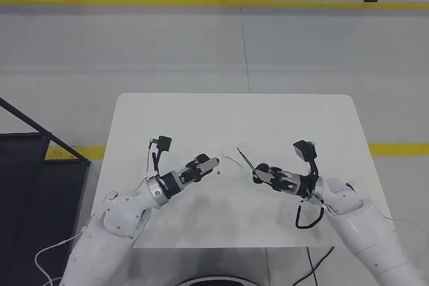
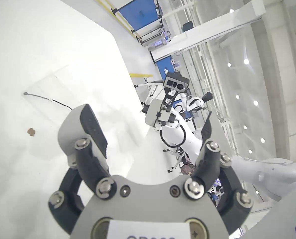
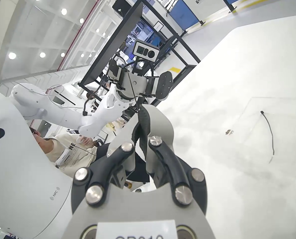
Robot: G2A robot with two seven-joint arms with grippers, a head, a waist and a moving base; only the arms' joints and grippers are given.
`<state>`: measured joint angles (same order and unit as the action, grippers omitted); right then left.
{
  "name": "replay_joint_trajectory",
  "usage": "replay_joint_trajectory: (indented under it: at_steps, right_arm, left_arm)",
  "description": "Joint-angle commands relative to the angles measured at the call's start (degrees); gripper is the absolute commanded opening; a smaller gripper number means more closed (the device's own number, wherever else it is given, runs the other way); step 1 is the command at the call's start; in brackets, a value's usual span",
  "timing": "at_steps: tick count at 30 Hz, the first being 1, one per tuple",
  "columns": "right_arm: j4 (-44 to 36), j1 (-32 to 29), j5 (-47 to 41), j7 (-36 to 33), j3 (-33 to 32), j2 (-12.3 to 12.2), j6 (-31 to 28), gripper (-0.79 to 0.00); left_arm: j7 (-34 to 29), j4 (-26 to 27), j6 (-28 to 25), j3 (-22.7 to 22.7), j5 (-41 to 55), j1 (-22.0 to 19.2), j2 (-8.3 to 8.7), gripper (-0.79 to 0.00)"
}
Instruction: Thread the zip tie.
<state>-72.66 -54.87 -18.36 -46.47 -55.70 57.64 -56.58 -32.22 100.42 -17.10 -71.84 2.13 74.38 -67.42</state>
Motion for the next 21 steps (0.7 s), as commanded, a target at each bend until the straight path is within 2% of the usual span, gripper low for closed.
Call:
replay_joint_trajectory:
  at_steps: [1, 4, 7, 8, 10, 16, 21]
  right_arm:
    - [-0.8, -0.6, 0.9, 0.0, -0.2, -0.1, 0.5, -0.785]
    - [-1.3, -1.0, 0.5, -1.5, -0.4, -0.4, 0.4, -0.785]
    - [-1.4, -0.9, -0.1, -2.6, -0.6, -0.6, 1.4, -0.785]
    - [-1.4, -0.9, -0.3, -2.9, -0.5, -0.6, 1.7, -0.785]
    - [-1.4, -0.6, -0.7, -3.4, -0.4, -0.6, 2.3, -0.785]
    - [-1.2, 0.2, -1.2, -4.8, 0.4, -0.4, 3.6, -0.785]
    - [-0.9, 0.5, -1.0, -5.1, 0.7, -0.2, 4.1, -0.785]
  left_arm:
    - [0.5, -0.4, 0.6, 0.7, 2.4, -0.8, -0.23, 0.000]
    - [1.5, -1.8, 1.2, 1.5, 5.1, -2.4, -0.59, 0.000]
    - [0.4, -3.6, 0.9, 2.2, 9.9, -4.2, -0.95, -0.194]
    - [-0.3, -4.1, 0.9, 2.3, 11.0, -4.7, -1.01, -0.231]
    - [-2.5, -5.0, 0.9, 2.6, 13.1, -5.6, -1.07, -0.403]
    - [-3.7, -6.2, 0.2, 3.7, 12.0, -6.8, -1.23, -0.449]
    - [-5.8, -7.2, -0.1, 4.4, 14.3, -7.7, -1.39, -0.459]
